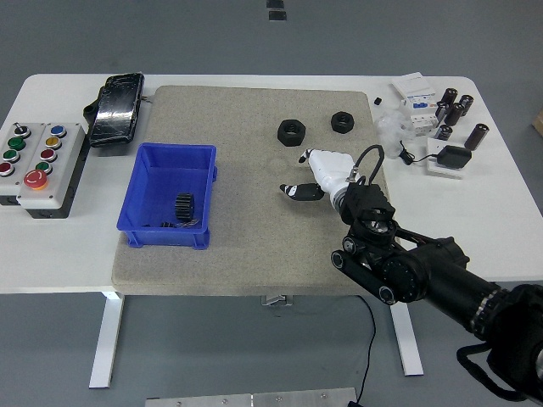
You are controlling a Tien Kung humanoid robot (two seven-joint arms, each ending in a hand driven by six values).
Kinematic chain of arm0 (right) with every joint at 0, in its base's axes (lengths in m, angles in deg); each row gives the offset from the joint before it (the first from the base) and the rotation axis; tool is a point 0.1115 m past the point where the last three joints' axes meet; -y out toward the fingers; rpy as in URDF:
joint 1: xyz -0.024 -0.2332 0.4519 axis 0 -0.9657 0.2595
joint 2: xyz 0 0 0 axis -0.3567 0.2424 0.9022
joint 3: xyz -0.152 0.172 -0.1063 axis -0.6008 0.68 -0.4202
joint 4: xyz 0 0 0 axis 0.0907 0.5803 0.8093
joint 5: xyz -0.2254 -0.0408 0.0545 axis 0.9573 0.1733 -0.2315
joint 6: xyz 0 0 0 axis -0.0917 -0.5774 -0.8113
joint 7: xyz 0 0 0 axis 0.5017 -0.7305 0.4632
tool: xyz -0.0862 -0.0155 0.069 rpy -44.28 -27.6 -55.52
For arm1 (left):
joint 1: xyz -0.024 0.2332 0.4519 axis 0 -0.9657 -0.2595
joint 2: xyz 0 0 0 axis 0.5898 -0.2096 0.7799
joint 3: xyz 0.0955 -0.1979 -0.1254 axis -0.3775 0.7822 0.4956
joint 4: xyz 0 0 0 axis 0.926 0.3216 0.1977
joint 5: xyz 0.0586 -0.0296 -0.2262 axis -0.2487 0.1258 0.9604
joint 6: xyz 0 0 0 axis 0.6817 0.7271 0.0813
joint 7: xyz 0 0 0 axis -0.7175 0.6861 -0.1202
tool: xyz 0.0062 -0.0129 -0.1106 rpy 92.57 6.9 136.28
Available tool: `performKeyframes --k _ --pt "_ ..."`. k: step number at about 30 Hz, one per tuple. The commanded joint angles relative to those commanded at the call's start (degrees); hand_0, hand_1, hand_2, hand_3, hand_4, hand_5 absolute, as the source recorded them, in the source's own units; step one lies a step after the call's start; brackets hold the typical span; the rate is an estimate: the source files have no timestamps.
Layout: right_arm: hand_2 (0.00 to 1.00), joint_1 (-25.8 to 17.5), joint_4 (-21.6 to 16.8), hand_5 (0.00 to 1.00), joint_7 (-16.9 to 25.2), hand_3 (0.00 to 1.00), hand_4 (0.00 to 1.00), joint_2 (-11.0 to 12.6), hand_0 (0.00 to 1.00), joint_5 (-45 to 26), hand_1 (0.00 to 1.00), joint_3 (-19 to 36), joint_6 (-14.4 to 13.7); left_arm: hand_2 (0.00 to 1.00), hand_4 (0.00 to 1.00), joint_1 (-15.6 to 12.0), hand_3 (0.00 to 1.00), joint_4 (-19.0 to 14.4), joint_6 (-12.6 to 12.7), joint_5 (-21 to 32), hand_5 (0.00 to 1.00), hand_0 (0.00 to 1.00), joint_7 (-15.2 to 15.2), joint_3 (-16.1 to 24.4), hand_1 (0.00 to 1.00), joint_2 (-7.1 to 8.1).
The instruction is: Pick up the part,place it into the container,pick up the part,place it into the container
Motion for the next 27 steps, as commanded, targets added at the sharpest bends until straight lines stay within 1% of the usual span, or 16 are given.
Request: performKeyframes --k 1,5,6,7,10,14,17,23,24,25,27 --pt "0.755 0.0 0.1 0.644 0.1 0.751 0.839 0.0 0.759 -0.3 0.772 0.1 0.0 0.538 0.602 0.0 0.630 0.0 0.0 0.0 0.387 0.615 0.0 0.0 0.518 0.00" --pt "0.755 -0.4 -0.1 0.644 -0.3 0.751 0.839 0.0 0.759 -0.6 0.772 0.3 0.8 0.538 0.602 -0.1 0.630 0.0 0.0 -0.1 0.387 0.615 0.0 0.1 0.518 -0.02" --pt "0.755 -0.5 -0.3 0.644 -0.5 0.751 0.839 0.1 0.759 -0.5 0.772 0.4 1.0 0.538 0.602 -0.1 0.630 0.0 0.0 0.0 0.387 0.615 0.0 0.1 0.518 -0.03" --pt "0.765 -0.6 -0.6 0.658 -0.7 0.753 0.830 0.2 0.784 -0.4 0.783 0.6 1.2 0.538 0.603 -0.2 0.630 0.0 0.0 0.0 0.389 0.615 0.0 0.1 0.517 -0.05" --pt "0.765 -0.9 -1.3 0.658 -1.2 0.753 0.830 0.4 0.784 0.0 0.783 1.0 1.7 0.538 0.603 -0.2 0.630 0.0 0.0 0.0 0.389 0.615 0.0 0.1 0.517 -0.08" --pt "0.765 -1.7 -3.0 0.662 -1.7 0.751 0.824 0.9 0.786 1.2 0.784 2.0 1.6 0.538 0.605 -0.2 0.630 0.0 0.0 0.1 0.390 0.615 -0.1 0.0 0.517 -0.15" --pt "0.765 -2.4 -5.1 0.662 -2.4 0.751 0.824 1.4 0.786 2.7 0.784 2.9 1.4 0.538 0.605 -0.3 0.630 0.0 0.1 0.2 0.390 0.615 -0.1 0.1 0.517 -0.20" --pt "0.755 -5.0 -11.8 0.658 -4.3 0.742 0.817 3.3 0.783 6.3 0.778 4.2 1.3 0.538 0.600 -0.4 0.631 0.0 0.1 0.1 0.380 0.615 -0.1 0.2 0.517 -0.23" --pt "0.755 -5.7 -13.0 0.658 -4.5 0.742 0.817 3.8 0.783 6.8 0.778 4.2 1.2 0.538 0.600 -0.4 0.631 0.0 0.1 0.0 0.380 0.615 -0.1 0.3 0.517 -0.21" --pt "0.747 -6.7 -14.3 0.613 -4.6 0.728 0.796 4.5 0.756 7.3 0.760 4.2 0.8 0.538 0.607 -0.4 0.632 0.0 0.1 0.0 0.391 0.615 -0.2 0.3 0.517 -0.21" --pt "0.747 -8.8 -16.8 0.613 -4.6 0.728 0.796 5.7 0.756 8.3 0.760 4.3 -0.1 0.538 0.607 -0.4 0.632 0.0 0.0 -0.1 0.391 0.615 -0.2 0.3 0.517 -0.21"
